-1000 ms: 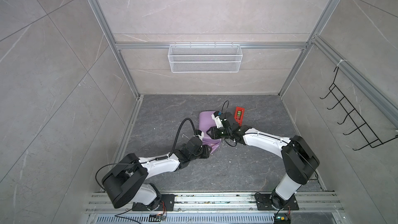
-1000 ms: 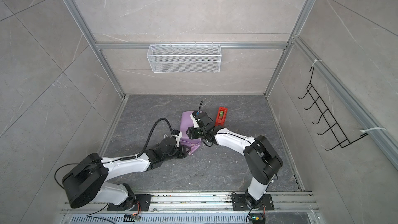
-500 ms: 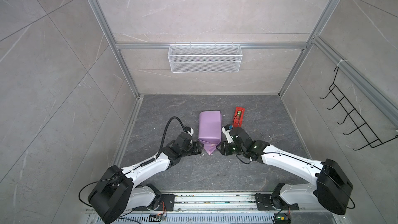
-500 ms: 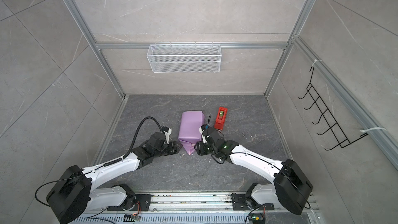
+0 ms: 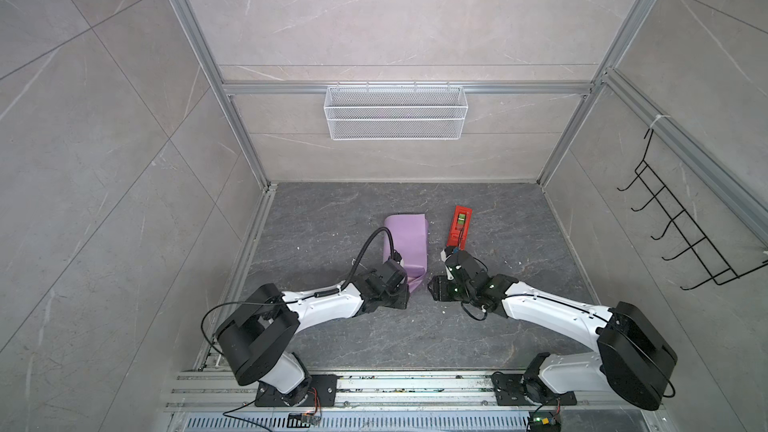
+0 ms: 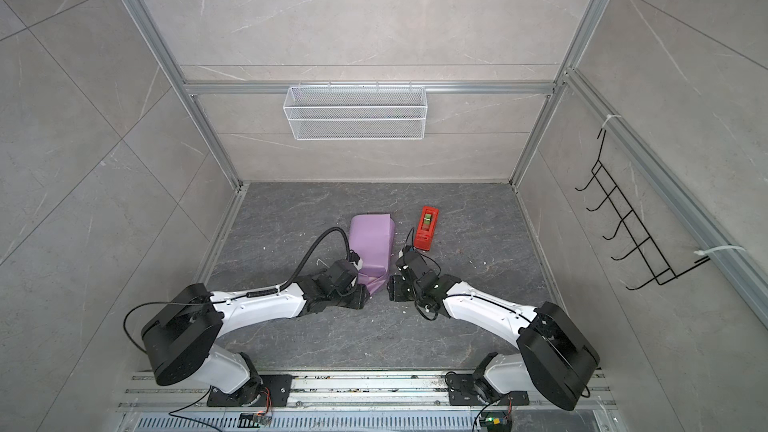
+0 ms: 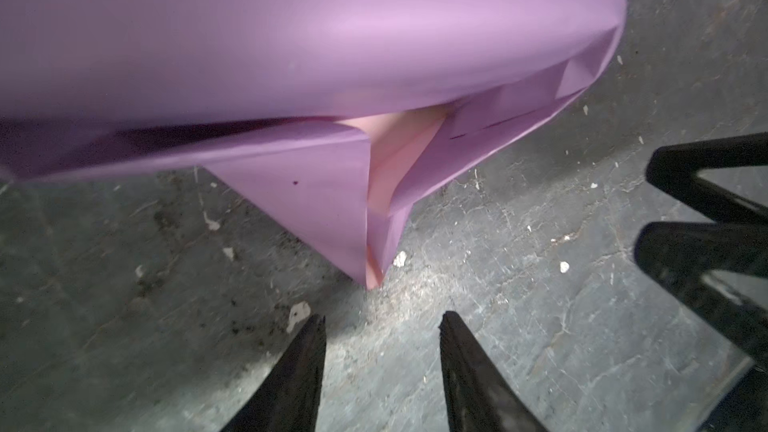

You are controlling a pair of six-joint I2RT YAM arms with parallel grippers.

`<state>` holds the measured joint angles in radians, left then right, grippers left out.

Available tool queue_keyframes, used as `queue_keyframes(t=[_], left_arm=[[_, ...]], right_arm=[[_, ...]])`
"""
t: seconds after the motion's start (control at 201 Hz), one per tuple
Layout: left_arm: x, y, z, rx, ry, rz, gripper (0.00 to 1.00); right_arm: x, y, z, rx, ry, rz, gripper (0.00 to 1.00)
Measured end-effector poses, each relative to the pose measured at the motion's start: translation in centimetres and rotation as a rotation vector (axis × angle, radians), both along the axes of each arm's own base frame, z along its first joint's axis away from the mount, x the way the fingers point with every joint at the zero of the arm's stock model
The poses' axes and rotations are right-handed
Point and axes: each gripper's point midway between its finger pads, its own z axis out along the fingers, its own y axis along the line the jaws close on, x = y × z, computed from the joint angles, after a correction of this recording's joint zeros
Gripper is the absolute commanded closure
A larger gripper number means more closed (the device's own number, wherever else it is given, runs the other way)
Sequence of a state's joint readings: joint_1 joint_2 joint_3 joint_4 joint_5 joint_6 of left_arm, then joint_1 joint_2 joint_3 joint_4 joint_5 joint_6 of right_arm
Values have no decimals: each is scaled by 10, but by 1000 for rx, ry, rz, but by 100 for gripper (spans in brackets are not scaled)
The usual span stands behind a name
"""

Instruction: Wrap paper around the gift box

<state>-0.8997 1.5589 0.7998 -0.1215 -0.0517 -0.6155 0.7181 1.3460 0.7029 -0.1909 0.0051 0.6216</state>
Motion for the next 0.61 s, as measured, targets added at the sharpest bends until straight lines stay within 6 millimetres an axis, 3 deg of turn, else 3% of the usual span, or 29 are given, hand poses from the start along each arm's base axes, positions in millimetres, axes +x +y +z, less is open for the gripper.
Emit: queue_keyframes(t=[0.194,0.607], left_arm=[[3,-1,-17,81,14,-4,66],[9,1,-27,136,8,0,75]], right_arm=[[2,-7,0,5,-4,-20,40],[0,-9,-3,6,8,-19,40]])
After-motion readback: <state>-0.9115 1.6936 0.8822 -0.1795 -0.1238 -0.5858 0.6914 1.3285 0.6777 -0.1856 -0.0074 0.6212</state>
